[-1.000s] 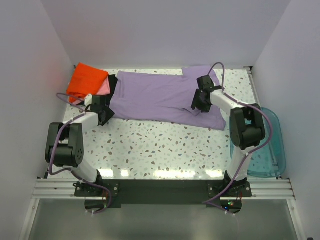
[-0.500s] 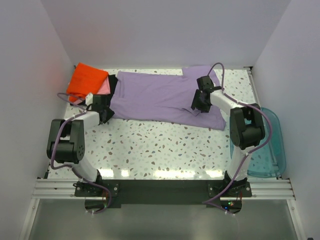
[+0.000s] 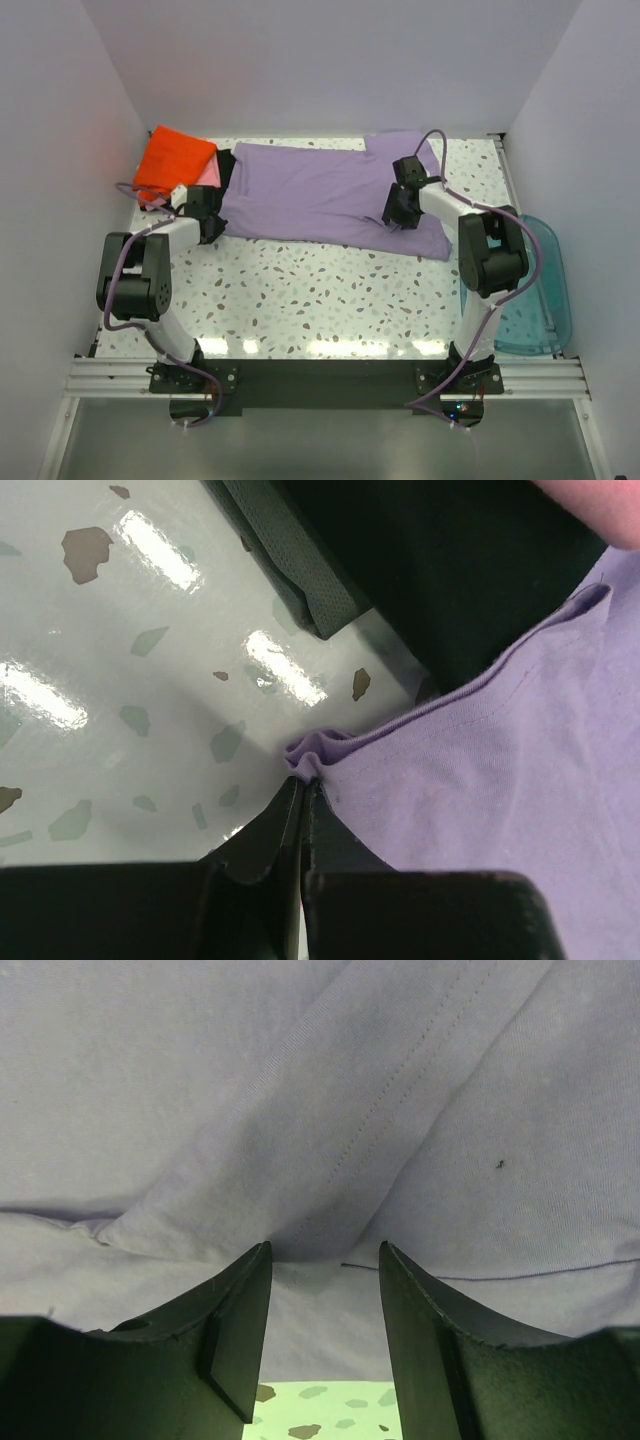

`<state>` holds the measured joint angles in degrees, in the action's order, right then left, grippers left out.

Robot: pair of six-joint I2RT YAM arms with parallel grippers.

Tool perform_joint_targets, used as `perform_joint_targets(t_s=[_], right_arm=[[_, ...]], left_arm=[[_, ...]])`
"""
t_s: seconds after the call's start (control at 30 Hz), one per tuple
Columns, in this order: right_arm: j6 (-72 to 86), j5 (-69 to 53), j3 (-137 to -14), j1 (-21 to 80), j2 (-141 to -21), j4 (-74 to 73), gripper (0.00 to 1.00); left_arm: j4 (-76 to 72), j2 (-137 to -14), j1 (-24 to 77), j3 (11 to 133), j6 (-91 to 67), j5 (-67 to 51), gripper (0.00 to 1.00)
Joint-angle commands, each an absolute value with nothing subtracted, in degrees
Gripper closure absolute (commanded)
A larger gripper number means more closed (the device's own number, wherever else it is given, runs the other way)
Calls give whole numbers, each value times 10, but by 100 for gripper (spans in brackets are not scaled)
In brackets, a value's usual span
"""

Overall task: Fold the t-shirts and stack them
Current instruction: Fold the tshirt

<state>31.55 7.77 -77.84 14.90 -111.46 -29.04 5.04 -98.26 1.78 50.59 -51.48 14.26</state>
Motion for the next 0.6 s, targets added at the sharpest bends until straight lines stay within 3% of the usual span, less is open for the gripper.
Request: perform_joint_targets(t_s=[0.0,0.57], right_arm=[[325,76,-767,148,-1116,-265,50],[332,73,-812,148,-1135,-279,100]], left_arm=[[62,-989,16,527,-512,161,100],[69,-981,18,526,-502,168,100]])
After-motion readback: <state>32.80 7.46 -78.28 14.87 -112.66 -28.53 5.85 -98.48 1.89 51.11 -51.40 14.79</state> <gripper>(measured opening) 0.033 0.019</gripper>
